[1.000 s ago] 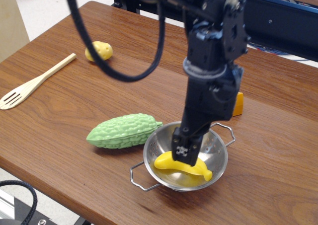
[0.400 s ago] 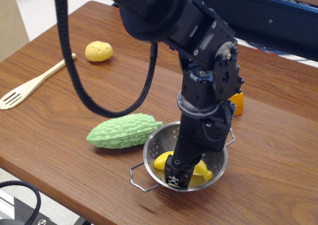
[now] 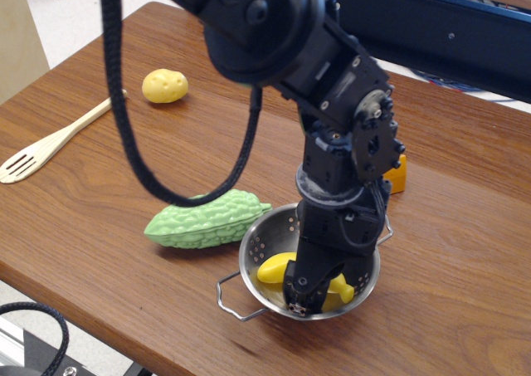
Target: Take banana out of colander
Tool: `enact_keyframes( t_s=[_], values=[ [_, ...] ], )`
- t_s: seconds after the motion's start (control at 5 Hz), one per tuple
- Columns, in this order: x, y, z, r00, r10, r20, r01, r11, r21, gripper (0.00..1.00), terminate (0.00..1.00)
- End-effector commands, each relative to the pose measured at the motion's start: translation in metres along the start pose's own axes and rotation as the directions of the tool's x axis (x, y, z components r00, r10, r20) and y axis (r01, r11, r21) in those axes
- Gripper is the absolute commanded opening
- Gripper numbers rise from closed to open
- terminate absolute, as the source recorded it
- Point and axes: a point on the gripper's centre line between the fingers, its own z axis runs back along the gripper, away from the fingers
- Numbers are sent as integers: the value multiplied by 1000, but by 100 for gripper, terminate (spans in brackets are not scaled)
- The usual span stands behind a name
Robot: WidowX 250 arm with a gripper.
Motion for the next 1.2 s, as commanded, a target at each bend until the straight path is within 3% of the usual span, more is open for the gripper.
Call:
enact_keyframes(
  t_s=[0.0,0.4,0.6,0.8,1.0],
  values=[
    [-15,20,26,995,87,52,-87,996,-2,0,0],
    [-24,32,82,965,226,135,-232,972,28,0,0],
    [-40,46,92,917,368,153,-385,917,106,0,0],
    [-62,71,82,857,504,109,-510,859,35,0,0],
    [-80,94,75,804,588,89,-592,806,12,0,0]
  ],
)
